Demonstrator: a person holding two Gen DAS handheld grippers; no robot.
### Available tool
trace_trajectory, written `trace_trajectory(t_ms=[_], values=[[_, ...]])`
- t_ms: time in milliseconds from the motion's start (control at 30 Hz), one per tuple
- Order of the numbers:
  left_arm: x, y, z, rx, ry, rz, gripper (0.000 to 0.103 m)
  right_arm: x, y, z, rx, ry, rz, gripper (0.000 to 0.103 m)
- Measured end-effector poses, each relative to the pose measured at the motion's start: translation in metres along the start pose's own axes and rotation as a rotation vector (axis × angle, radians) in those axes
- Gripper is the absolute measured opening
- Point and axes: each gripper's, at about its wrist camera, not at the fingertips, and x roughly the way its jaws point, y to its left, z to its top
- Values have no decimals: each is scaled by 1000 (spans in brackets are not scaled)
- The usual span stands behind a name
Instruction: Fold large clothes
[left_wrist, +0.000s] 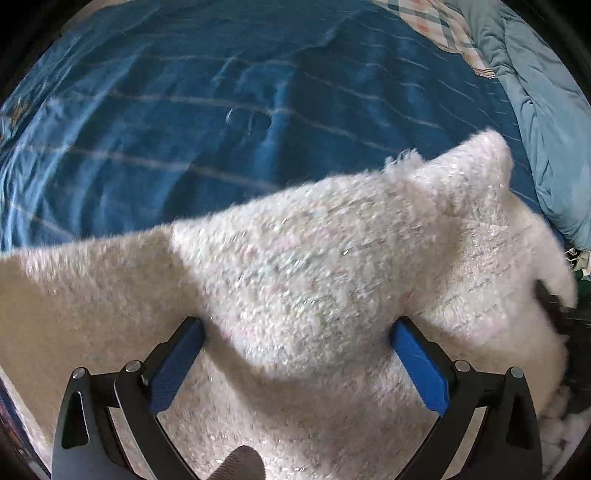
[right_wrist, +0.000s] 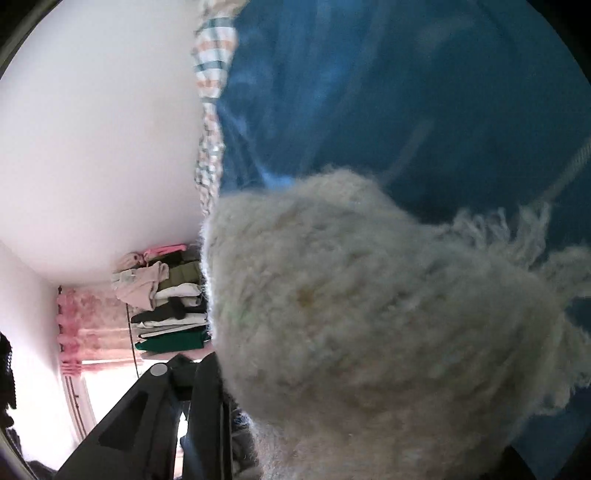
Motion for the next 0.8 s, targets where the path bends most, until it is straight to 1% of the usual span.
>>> trace_trajectory(t_ms=[67,133,167,200,233,300,333,367,400,467,500,533,600,633,667,700,800], values=[[0,-9,12,16,-15,18,103,-3,25,1,-33,-9,6,27],[-1,-21,32,33,-35,25,103,-5,55,1,-86,-18,6,26],[5,-25,31,39,-38,21,103,-6,63,2,-102,-20,5,26],[8,-26,40,42,-39,8,103,-5,79,3,-128,-20,13,26],[10,-26,47,39,-39,-8,103,-5,91,4,-161,-20,2,26],[10,-18,57,6,-27,-64,103,-1,117,4,-237,-17,-29,26],[7,-13,57,-11,-27,-75,103,0,127,3,-276,-9,-44,26],[0,-3,56,-37,-28,-79,103,4,141,-2,-326,4,-64,26],[-12,11,53,-72,-33,-75,103,4,147,-4,-348,16,-67,26],[-37,35,42,-132,-60,-63,103,15,174,-22,-428,59,-73,26],[-58,56,30,-173,-82,-44,103,23,193,-38,-494,93,-83,26],[-69,68,20,-196,-93,-33,103,31,209,-53,-540,125,-85,26],[-103,113,-12,-286,-112,0,103,44,231,-80,-612,175,-88,26],[-116,131,-29,-326,-110,15,103,58,244,-104,-670,226,-90,26],[-122,140,-47,-353,-108,31,103,72,255,-121,-697,263,-92,26],[-137,167,-69,-405,-106,70,103,81,258,-133,-712,291,-91,26],[-166,215,-117,-510,-103,158,103,133,261,-199,-782,436,-102,26]])
